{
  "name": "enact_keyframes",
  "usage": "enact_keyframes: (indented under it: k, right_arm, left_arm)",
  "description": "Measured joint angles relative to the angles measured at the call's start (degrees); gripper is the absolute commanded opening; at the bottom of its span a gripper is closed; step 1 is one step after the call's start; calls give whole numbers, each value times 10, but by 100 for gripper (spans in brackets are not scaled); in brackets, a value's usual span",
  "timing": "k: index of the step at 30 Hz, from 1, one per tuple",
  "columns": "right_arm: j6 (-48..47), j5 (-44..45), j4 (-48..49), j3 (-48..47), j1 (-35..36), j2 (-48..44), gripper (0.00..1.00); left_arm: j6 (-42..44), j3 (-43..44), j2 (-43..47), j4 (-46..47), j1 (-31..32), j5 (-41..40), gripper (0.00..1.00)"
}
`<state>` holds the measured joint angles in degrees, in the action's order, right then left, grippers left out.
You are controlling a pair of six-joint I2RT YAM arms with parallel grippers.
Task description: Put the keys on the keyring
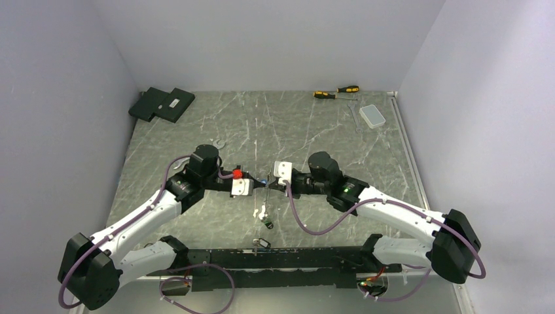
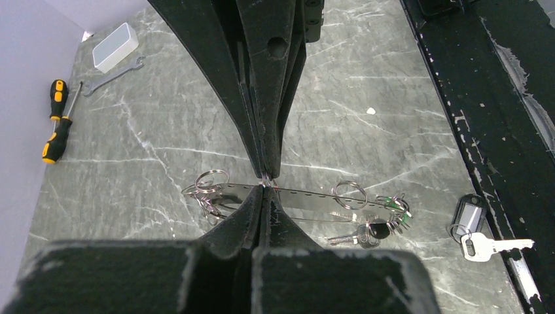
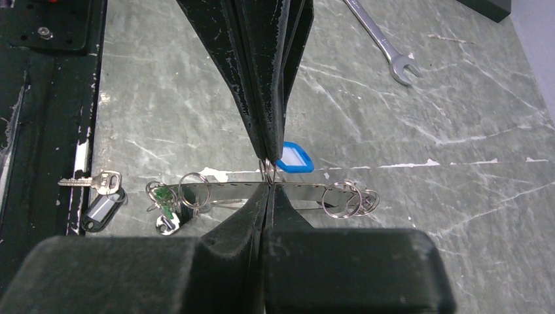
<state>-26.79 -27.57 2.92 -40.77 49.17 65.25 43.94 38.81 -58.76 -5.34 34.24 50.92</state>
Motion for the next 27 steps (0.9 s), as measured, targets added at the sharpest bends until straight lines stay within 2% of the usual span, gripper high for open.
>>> enact_keyframes:
  k: [27]
  right_arm:
    - [-13, 19, -30, -4, 0, -16, 0]
  left_arm:
    - [9, 0, -1, -3, 3, 3, 0]
